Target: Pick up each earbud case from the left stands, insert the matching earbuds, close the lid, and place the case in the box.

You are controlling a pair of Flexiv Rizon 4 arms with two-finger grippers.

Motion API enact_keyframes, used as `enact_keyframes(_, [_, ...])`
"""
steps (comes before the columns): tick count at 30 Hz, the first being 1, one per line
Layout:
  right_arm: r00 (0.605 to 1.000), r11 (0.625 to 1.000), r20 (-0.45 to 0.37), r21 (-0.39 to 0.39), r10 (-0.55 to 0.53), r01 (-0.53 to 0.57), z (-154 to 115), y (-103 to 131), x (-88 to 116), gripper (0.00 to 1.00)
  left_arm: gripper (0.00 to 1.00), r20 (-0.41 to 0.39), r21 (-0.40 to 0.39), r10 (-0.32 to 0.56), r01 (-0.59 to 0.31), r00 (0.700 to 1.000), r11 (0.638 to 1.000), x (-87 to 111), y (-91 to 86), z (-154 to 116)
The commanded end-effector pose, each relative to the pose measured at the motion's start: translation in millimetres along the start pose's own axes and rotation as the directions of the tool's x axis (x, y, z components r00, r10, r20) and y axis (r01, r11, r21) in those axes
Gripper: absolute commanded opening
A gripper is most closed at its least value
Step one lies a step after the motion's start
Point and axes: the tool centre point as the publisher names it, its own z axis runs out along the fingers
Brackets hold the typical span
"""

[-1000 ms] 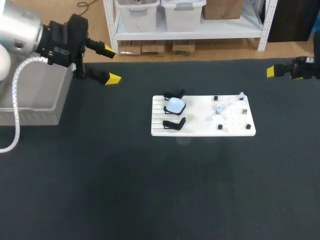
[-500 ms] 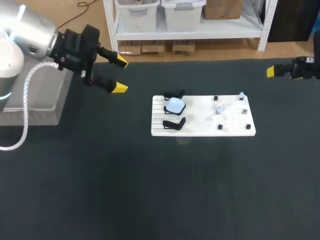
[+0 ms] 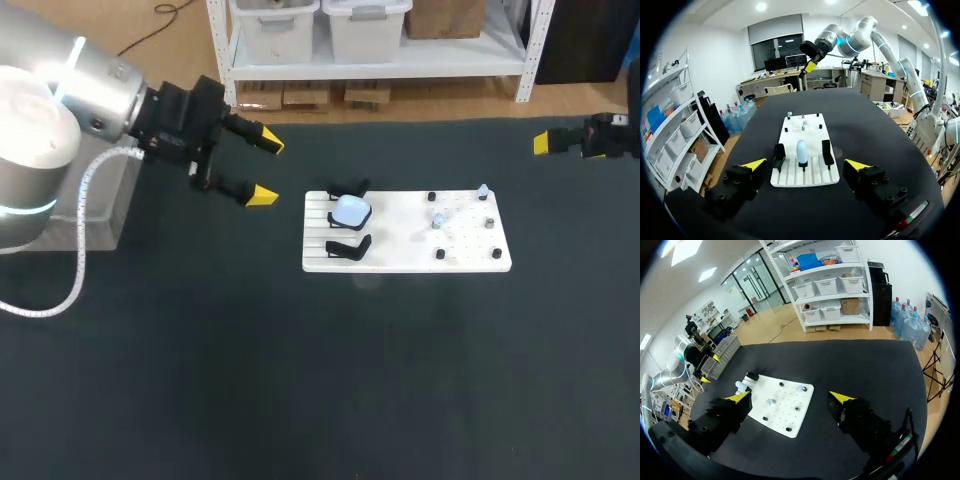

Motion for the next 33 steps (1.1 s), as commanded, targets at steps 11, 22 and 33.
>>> enact_keyframes(11, [1.000,1.000,0.000,0.002,0.000,0.000,0,0,0,1.00,1.00,-0.015,0.088,-0.076,0.077,0.997,0.993,21.0,9.2,47])
enact_keyframes(22, [1.000,1.000,0.000,0.002,0.000,0.000,0,0,0,1.00,1.00,0.004,0.057,-0.085,0.084,0.996,0.995,24.1,7.0,68])
enact_keyframes(33, [1.000,1.000,0.000,0.002,0.000,0.000,0,0,0,1.00,1.00,0.040,0.009,-0.164,0.164,0.986,0.986,28.7,7.4,85])
